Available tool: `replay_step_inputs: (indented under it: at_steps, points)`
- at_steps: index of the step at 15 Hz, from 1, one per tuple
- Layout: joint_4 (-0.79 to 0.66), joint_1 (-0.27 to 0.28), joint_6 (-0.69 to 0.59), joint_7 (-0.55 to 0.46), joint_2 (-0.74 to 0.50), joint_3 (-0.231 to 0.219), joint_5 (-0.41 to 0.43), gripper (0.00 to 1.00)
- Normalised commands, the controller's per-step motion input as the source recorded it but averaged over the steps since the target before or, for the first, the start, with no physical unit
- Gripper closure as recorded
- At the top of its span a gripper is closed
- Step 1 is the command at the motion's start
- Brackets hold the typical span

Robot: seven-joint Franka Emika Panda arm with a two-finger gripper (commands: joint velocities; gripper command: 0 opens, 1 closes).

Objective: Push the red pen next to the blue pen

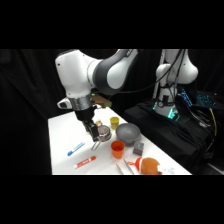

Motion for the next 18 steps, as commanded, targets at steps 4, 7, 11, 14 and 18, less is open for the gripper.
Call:
replay_step_inputs:
  at_steps: [4, 7, 11, 14, 18]
  points:
    - [0.55, 0.058, 0.06, 0.11, 0.41, 0.03, -0.058, 0.0]
    - [0.5, 0.007, 0.06, 0.05, 0.41, 0.052, 0.014, 0.0]
    - [0.45, -0.007, 0.08, 0.02, 0.42, 0.055, 0.045, 0.0]
    - [0.45, -0.011, 0.07, 0.01, 0.41, 0.056, 0.057, 0.0]
    - [0.43, 0.004, 0.04, 0.02, 0.36, 0.068, 0.068, 0.0]
